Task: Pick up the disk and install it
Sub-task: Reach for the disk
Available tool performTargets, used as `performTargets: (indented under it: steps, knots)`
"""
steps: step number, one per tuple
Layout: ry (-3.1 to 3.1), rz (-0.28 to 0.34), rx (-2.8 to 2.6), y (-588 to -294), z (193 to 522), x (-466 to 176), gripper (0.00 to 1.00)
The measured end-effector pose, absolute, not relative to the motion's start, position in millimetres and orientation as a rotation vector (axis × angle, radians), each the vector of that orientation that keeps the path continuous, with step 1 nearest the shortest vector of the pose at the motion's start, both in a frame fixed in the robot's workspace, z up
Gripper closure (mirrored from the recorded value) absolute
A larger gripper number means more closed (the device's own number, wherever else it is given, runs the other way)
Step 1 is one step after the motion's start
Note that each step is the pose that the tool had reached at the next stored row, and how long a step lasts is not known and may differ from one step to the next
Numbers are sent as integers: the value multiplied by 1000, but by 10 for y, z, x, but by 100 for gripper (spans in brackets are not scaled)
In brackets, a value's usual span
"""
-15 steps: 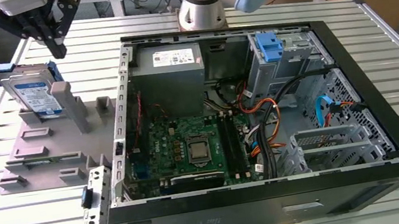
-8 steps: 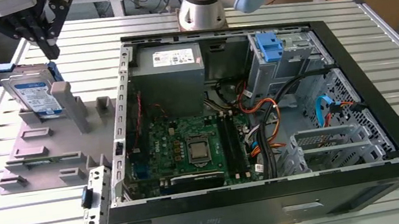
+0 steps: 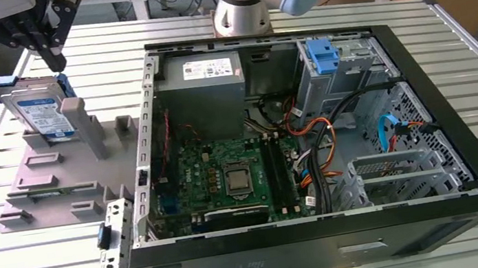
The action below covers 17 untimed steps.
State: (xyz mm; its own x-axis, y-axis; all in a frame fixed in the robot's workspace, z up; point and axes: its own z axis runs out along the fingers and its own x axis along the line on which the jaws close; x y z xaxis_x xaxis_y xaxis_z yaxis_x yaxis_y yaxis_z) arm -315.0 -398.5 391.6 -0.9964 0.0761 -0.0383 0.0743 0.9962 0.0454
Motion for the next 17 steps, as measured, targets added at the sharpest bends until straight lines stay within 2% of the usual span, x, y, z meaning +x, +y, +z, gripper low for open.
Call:
performTargets:
  steps: [17]
  knots:
    - [3099,68,117,-3984,3907,-3242,89]
